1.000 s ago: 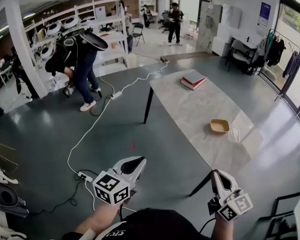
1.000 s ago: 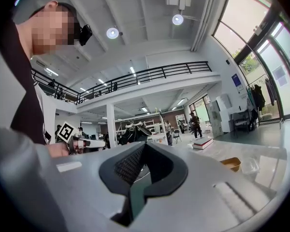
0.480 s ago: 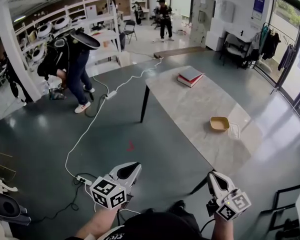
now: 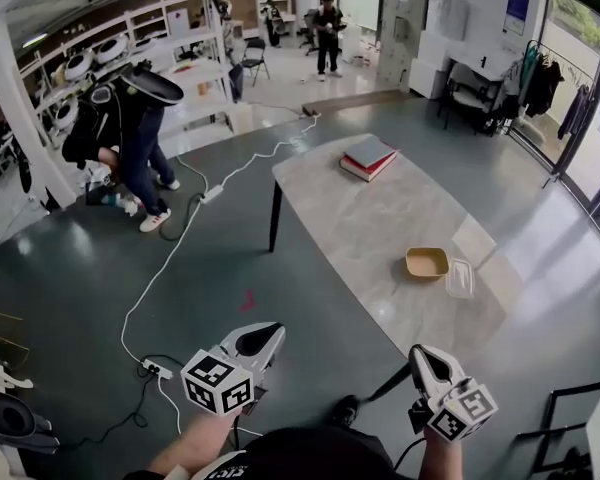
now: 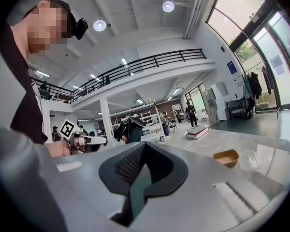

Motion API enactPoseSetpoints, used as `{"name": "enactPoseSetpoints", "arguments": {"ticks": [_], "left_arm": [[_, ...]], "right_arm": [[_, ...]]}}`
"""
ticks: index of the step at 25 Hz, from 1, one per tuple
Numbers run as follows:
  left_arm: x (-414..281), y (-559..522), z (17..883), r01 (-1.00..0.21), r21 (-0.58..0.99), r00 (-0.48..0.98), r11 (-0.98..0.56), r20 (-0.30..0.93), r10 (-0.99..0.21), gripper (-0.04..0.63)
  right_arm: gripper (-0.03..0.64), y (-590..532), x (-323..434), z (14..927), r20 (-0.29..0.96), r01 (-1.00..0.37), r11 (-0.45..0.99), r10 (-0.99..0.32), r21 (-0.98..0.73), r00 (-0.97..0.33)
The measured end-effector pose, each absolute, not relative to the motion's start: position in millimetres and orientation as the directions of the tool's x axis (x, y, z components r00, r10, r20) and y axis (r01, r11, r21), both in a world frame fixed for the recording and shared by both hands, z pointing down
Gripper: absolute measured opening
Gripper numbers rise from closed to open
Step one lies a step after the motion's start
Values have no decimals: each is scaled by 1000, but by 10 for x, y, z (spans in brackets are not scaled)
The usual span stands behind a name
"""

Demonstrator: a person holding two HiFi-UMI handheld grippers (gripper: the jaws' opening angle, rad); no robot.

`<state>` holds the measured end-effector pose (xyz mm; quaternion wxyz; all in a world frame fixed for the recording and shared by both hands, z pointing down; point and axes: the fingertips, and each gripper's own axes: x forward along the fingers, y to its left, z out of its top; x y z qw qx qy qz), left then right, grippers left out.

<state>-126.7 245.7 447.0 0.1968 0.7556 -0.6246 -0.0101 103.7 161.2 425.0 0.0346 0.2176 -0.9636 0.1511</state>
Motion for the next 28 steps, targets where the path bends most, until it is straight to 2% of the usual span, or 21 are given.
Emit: {"name": "enactPoseSetpoints", "arguments": {"ticks": [9,14,28], "left_arm": [[-872,1376,4363,-945,287,230,-159,232,-945,5],[-569,983,4346,-938,297,251,-179,224,-942,5],[-431,-91,4597,-889,339,394,-308,223,-892,5]], "right_arm": [[2,589,1338,4224,124,-410,867,-391,-282,-912],[2,322,1580,4315,162,-408,866,-376,-288,-912],[2,-393,1746,4554,222,-533,790,-486,-304,-846]]}}
